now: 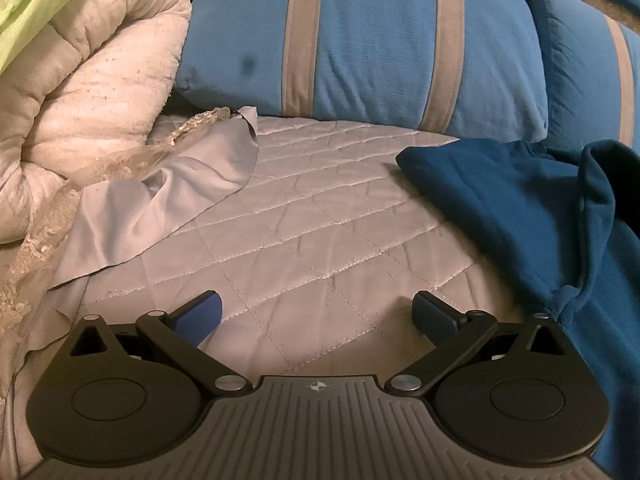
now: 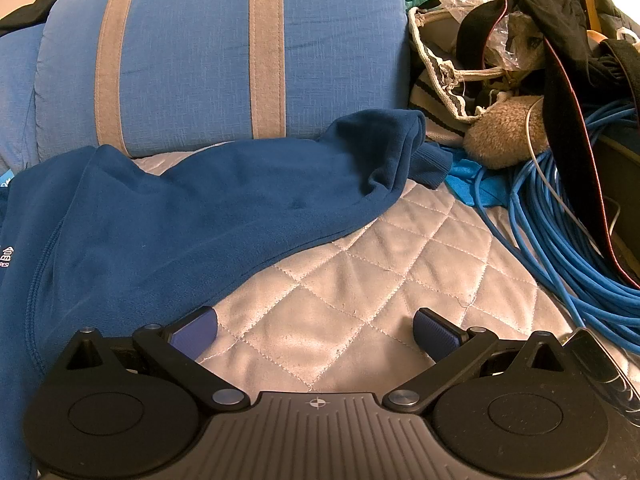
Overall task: Fold clothes
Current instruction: 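Move the right gripper toward the crumpled dark blue sweatshirt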
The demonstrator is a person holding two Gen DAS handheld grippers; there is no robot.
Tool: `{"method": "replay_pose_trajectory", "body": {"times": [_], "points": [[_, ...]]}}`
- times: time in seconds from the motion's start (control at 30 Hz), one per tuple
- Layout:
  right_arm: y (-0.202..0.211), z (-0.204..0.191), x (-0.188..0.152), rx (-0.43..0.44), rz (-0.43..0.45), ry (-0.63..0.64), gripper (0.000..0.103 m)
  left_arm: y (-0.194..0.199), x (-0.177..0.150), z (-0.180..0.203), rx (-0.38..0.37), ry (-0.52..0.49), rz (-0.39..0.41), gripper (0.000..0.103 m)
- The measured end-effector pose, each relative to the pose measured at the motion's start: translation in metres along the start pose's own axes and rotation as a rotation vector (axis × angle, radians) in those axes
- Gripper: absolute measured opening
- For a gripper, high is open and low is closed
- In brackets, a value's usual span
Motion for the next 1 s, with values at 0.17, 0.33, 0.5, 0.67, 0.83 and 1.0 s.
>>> {"method": "replay_pose_trajectory", "body": {"times": [0.17,0.33,0.5,0.67,0.83,1.0], "points": [[0.001,-0.003,0.000,-0.019,-0.010,0.002,0.103,0.000,0.000,0.002,0.006,-0.008,0.009,0.103],[0.007,-0.005,-0.003,-0.056,-0.015,0.001,0.103,0.001,0.000,0.002,0.006,-0.022,0.004,0.103],[0.013,-0.003,-0.007,-0.071,-0.019,-0.032,0.103,0.011,0.000,-0.001,-0.003,-0.004,-0.039,0.103],[0.028,-0.005,-0.012,-0.031,-0.030,-0.046,0.103,0.024,0.000,-0.007,-0.017,0.025,-0.081,0.103],[0.041,-0.008,-0.015,0.041,-0.051,-0.044,0.103,0.063,0.005,-0.008,-0.060,0.022,-0.072,0.103],[0.048,-0.019,-0.010,0.063,-0.045,0.012,0.103,0.110,0.015,0.008,-0.104,-0.039,-0.037,0.103]]}}
Point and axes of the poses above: each gripper's, at about its wrist camera, not at the fingertips, and y roughly against the way its jaws point, z to its right, x to its top, the point moved 10 cm from there along -y, roughly the way its jaws point, and after that the axes turned 10 degrees about y, right-handed, at the moved point
